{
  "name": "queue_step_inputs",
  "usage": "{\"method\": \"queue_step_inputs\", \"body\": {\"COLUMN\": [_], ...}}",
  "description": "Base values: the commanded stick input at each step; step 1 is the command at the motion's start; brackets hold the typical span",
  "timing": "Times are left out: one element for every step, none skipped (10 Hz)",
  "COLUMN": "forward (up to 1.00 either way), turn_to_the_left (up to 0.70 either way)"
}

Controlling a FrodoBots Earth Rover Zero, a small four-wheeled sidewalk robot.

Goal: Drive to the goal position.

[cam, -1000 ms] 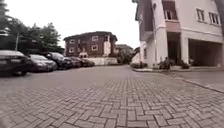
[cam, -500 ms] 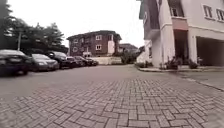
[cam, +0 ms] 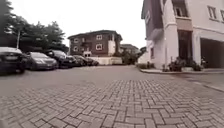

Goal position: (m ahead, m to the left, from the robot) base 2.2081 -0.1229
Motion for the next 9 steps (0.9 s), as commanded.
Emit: {"method": "queue_step_inputs", "body": {"forward": [0.70, 0.70, 0.70, 0.70, 0.70, 0.70, 0.70, 0.70, 0.70], "turn_to_the_left": [0.00, 0.00, 0.00, 0.00, 0.00, 0.00, 0.00, 0.00, 0.00]}}
